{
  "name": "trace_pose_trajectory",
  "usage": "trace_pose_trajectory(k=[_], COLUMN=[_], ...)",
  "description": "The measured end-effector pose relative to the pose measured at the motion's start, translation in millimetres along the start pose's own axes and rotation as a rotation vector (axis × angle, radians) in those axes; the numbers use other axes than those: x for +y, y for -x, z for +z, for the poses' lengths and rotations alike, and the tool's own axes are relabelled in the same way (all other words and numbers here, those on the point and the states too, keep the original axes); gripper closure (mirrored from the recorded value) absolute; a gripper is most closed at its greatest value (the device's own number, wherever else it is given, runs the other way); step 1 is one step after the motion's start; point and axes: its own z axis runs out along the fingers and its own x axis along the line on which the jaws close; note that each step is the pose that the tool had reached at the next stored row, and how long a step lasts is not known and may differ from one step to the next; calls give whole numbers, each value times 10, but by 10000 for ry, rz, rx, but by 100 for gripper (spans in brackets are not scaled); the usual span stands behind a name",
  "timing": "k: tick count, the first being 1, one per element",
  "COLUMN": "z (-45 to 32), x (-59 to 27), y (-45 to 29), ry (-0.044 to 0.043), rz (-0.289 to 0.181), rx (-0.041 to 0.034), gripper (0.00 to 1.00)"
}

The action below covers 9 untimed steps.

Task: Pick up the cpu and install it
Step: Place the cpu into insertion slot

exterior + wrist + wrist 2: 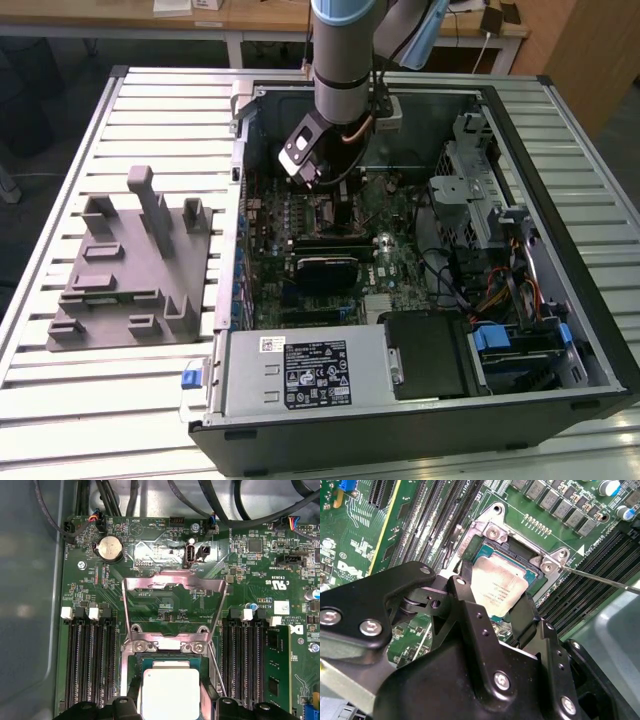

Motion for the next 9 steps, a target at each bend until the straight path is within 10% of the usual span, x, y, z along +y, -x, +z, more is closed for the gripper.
trace_pose_trajectory(k=[9], z=[7], x=[-2], y=[-11], ry=[0], rz=[24], rx=[-1], gripper=[46])
